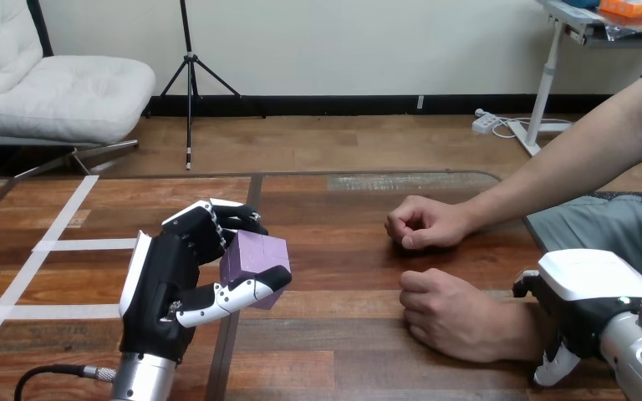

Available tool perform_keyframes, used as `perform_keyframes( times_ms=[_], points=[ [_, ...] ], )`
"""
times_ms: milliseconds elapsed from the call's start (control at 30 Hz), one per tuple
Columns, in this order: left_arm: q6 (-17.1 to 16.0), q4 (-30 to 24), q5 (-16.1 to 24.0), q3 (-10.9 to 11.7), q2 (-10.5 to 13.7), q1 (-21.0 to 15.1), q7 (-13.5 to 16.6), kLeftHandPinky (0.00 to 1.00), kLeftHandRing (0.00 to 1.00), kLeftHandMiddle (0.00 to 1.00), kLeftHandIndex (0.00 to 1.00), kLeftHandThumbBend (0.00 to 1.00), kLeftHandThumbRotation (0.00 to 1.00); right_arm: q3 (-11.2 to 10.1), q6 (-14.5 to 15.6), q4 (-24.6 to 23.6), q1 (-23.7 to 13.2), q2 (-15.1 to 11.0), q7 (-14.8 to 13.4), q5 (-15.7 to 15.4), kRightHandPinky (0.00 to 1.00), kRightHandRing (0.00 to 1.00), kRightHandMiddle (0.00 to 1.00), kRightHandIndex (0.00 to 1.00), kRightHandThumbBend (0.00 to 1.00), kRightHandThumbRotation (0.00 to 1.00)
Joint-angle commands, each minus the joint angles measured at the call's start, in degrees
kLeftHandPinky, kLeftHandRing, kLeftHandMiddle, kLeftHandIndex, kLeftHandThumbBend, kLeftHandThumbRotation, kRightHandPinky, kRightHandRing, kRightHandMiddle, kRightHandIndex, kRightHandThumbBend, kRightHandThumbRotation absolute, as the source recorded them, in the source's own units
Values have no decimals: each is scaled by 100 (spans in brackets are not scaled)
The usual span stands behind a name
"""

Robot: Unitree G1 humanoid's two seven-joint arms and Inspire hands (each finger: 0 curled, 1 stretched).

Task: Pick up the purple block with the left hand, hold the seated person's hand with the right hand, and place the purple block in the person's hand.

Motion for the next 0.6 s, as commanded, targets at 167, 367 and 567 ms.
perform_keyframes(
  times_ms=[167, 367, 567],
  points=[
    [-58, -270, -13, 90, 35, -198, -31, 38, 45, 51, 52, 83, 11, 31, 223, -42, -383, -76, 43, -234, 82, 84, 84, 83, 83, 10],
    [-47, -280, 30, 95, 39, -192, 10, 38, 45, 51, 52, 83, 12, 49, 239, 10, -379, -115, 29, -216, 82, 83, 84, 83, 82, 10],
    [-65, -261, 36, 96, 43, -203, 5, 38, 45, 51, 52, 83, 12, 98, 217, 84, -406, -196, 129, -228, 81, 82, 84, 83, 80, 10]
  ],
)
